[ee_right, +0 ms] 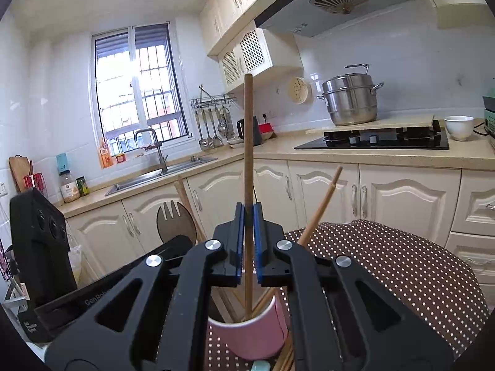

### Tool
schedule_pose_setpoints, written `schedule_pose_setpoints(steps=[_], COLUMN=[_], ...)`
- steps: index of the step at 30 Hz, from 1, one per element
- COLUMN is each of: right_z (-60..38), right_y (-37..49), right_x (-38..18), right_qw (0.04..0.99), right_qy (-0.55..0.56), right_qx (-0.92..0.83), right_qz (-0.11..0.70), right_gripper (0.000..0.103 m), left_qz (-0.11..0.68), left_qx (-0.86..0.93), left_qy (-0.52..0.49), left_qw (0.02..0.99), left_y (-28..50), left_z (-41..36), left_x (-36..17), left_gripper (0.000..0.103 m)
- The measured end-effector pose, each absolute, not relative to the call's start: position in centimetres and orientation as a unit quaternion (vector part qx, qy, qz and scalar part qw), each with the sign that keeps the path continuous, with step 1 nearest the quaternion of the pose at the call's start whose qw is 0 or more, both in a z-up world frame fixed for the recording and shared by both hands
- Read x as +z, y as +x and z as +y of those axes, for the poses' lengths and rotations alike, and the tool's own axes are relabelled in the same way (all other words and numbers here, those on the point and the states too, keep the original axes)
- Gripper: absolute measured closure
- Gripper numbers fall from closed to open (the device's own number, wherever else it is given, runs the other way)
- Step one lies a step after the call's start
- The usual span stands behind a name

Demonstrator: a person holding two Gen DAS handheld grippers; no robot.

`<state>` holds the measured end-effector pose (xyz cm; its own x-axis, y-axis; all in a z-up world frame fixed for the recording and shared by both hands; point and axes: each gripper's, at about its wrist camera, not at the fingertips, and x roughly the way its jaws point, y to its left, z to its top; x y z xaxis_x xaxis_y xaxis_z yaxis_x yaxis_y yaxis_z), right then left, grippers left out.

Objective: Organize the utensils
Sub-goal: 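Lower the black fork into the holder with the left tool while the right tool carries a chopstick, then lower the chopstick into the pink holder and open the right tool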

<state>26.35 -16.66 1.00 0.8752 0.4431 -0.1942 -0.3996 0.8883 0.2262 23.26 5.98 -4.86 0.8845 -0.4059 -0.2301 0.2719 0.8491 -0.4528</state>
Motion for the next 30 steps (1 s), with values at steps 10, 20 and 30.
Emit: schedule_pose_setpoints(steps=[10, 20, 30], right_z=[-16.6, -16.2, -15.9], right_y=[24.9, 24.5, 23.6], right_x=[-0.2, -0.7, -0.7], right_qw=[0.964, 0.963, 0.963], right_qy=[0.076, 0.074, 0.067], right_qx=[0.208, 0.201, 0.193], right_qz=[0.146, 0.165, 0.175], right_gripper=[0.096, 0.096, 0.095], left_qz=[0.195, 0.224, 0.235], left_qx=[-0.166, -0.083, -0.064], left_qy=[-0.219, -0.147, -0.114], left_qw=[0.942, 0.960, 0.963], left_y=[21.7, 20.4, 19.3], left_z=[6.4, 5.8, 5.4], left_x=[-4.4, -3.5, -3.2], left_gripper=[0.066, 0.055, 0.053])
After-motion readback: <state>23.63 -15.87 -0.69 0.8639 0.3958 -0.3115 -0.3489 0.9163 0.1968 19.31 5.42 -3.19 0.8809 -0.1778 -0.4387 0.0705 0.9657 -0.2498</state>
